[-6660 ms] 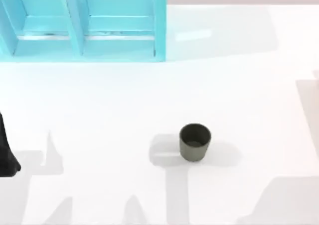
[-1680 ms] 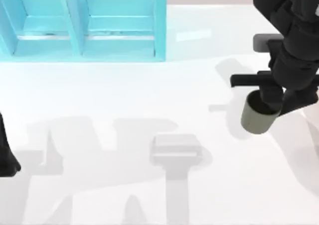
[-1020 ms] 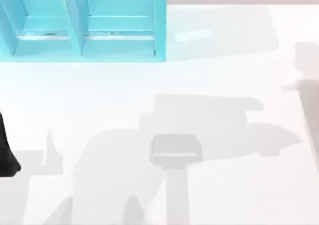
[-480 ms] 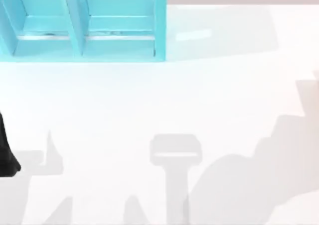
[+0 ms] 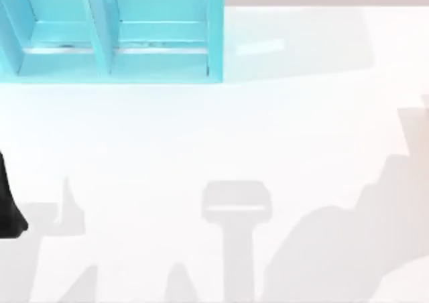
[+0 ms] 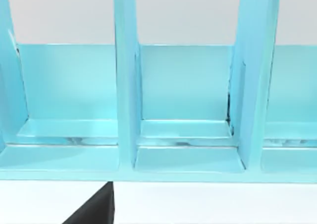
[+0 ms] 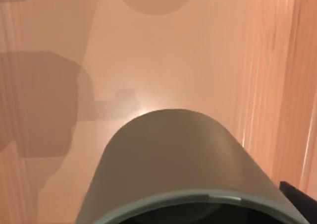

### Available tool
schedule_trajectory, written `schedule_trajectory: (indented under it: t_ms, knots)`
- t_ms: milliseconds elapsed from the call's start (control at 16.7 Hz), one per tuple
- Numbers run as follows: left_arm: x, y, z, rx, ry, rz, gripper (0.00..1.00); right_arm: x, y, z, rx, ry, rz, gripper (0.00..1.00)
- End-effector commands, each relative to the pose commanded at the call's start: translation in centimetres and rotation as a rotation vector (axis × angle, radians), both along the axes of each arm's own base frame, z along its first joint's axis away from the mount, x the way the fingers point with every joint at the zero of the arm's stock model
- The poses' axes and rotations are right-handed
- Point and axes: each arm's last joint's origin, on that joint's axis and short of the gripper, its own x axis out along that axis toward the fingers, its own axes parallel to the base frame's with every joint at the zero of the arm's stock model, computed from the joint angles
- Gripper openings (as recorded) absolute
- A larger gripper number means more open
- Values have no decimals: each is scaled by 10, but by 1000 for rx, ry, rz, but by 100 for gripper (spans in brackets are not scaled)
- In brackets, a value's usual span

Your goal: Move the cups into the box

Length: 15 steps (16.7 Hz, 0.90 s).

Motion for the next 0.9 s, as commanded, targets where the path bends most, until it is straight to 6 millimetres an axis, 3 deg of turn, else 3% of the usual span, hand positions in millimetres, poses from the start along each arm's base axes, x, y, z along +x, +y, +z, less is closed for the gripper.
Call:
schedule_trajectory:
  t_ms: [300, 600, 900]
  knots:
    - [0, 0, 0, 0, 0, 0, 100, -1, 5, -43, 1, 2, 6, 0]
    - [0, 0, 0, 0, 0, 0, 100, -1, 6, -46, 1, 1, 7, 0]
    - [0, 0, 0, 0, 0, 0, 100, -1, 6, -46, 1, 1, 7, 38]
